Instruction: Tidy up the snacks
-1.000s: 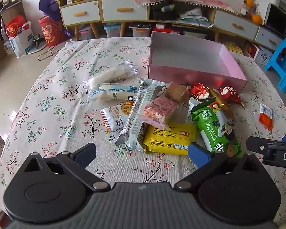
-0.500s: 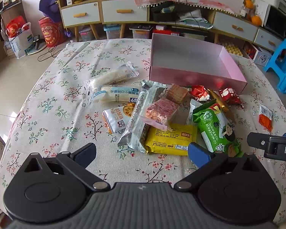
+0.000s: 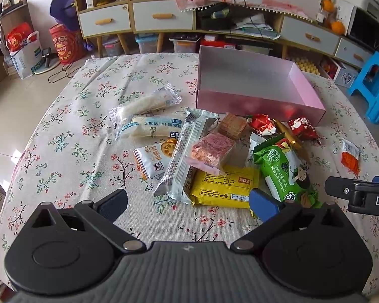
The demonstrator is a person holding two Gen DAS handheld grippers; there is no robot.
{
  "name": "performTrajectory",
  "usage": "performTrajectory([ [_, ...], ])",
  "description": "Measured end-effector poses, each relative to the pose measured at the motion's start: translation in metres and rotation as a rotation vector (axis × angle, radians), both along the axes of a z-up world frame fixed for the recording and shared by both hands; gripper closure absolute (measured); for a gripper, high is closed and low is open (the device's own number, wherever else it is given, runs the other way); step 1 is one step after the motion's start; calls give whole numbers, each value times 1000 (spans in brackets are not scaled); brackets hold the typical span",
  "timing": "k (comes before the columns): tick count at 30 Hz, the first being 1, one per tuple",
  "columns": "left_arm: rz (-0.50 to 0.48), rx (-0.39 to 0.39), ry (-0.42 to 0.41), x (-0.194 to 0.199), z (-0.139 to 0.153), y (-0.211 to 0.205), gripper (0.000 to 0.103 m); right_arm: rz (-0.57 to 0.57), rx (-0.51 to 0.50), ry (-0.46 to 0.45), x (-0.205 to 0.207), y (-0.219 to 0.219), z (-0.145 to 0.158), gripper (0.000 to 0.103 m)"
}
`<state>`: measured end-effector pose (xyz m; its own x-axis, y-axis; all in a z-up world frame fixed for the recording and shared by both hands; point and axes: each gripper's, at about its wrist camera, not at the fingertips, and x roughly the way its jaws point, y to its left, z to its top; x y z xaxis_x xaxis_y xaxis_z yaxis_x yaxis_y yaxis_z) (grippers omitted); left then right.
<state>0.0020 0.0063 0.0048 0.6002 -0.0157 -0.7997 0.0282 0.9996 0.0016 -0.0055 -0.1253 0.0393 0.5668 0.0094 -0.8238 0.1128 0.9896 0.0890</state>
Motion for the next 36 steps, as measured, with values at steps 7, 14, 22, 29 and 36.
performTrajectory([
  [7,-26,21,-7,4,0,-1,0,7,11,10,4,0,3,0],
  [14,-90,45,-45,13,8,-1,0,56,-21,19,13,6,13,0],
  [22,-141,-12,9,43,15,11,0,73,91,80,46,-10,20,0],
  [29,-208,-28,31,65,-1,13,5,20,221,124,73,-36,-2,0],
  [36,-259,-85,80,75,-12,22,19,20,425,159,90,-54,-23,3],
])
